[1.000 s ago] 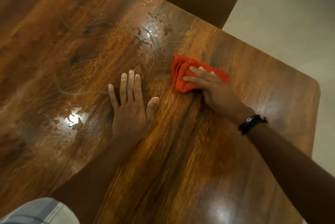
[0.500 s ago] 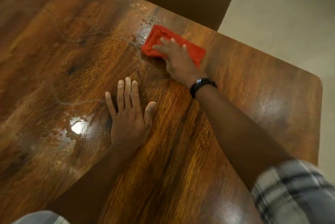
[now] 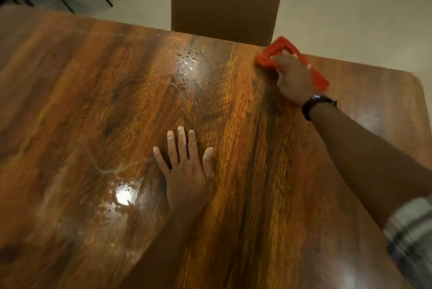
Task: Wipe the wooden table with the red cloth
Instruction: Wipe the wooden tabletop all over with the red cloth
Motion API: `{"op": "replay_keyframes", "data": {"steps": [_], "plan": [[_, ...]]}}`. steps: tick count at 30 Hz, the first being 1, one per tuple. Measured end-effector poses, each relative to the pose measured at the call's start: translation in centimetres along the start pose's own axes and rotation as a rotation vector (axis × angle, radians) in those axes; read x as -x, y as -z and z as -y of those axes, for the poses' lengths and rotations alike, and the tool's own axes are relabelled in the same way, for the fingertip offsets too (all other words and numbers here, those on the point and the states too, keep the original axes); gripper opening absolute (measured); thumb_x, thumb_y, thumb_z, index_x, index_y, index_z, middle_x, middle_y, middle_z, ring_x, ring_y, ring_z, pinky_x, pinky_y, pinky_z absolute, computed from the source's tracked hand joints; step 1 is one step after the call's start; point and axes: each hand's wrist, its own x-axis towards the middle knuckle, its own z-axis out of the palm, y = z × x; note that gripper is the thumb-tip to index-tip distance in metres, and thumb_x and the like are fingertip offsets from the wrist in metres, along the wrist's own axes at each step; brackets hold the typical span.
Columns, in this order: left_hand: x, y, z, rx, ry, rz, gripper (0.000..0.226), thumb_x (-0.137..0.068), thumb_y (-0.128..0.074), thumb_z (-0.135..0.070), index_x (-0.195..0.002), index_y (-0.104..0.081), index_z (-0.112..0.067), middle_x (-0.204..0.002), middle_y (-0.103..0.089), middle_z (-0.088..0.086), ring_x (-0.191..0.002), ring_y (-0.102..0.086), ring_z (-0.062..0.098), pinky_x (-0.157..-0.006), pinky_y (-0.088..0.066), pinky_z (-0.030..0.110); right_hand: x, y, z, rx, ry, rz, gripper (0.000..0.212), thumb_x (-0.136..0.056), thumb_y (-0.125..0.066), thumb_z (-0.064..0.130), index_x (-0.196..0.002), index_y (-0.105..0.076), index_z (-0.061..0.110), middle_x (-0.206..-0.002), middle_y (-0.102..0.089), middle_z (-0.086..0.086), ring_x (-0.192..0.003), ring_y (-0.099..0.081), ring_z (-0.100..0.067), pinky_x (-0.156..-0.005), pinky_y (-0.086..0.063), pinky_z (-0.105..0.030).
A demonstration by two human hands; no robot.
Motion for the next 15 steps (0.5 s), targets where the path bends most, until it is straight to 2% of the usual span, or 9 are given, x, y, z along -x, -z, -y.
{"op": "replay_keyframes", "data": {"steps": [3, 5, 10, 12, 15], "plan": [[0.1, -0.1, 0.0, 0.008, -0.011, -0.009, 0.074, -0.099, 0.003, -0.058, -0.154, -0.023, -0.018, -0.164, -0.01, 0.004, -0.152, 0.006, 0.02, -0.119, 0.004, 0.058, 0.6, -2.1, 5.1, -0.008, 0.032, 0.011, 0.042, -0.101, -0.042, 0.016, -0.141, -0.046, 0.028, -0.159, -0.027, -0.007, -0.149, -0.014, -0.032, -0.117, 0.001, -0.06], [0.1, -0.1, 0.1, 0.007, -0.007, -0.01, 0.073, -0.099, 0.002, -0.058, -0.154, -0.023, -0.018, -0.164, -0.011, 0.004, -0.152, 0.005, 0.02, -0.12, 0.003, 0.058, 4.0, -3.1, 7.4, -0.01, 0.156, 0.067, 0.044, -0.101, -0.043, 0.019, -0.144, -0.043, 0.026, -0.16, -0.023, -0.007, -0.15, -0.011, -0.03, -0.119, 0.001, -0.057], [0.1, 0.0, -0.1, -0.033, -0.018, -0.031, 0.071, -0.1, -0.001, -0.055, -0.153, -0.028, -0.016, -0.162, -0.019, 0.007, -0.152, -0.005, 0.025, -0.12, -0.001, 0.059, 16.1, -4.7, 5.1, 0.048, 0.321, 0.143, 0.061, -0.096, -0.039, 0.003, -0.148, -0.034, 0.033, -0.162, -0.017, 0.005, -0.15, -0.01, -0.018, -0.122, -0.005, -0.044], [0.1, -0.1, 0.0, -0.03, -0.027, -0.029, 0.072, -0.1, 0.0, -0.056, -0.153, -0.028, -0.015, -0.163, -0.018, 0.007, -0.152, -0.005, 0.025, -0.12, -0.002, 0.059, 20.3, -3.4, 2.4, 0.064, 0.299, 0.148, 0.072, -0.089, -0.045, -0.003, -0.148, -0.033, 0.035, -0.162, -0.017, 0.006, -0.15, -0.011, -0.016, -0.122, -0.007, -0.042], [0.1, -0.1, 0.1, -0.03, -0.03, -0.032, 0.071, -0.1, -0.003, -0.055, -0.153, -0.028, -0.015, -0.163, -0.018, 0.007, -0.152, -0.005, 0.025, -0.12, -0.002, 0.059, 21.9, -0.1, -2.5, 0.078, 0.1, 0.096, 0.079, -0.085, -0.043, -0.007, -0.149, -0.028, 0.037, -0.162, -0.012, 0.008, -0.15, -0.008, -0.016, -0.123, -0.007, -0.043]]}}
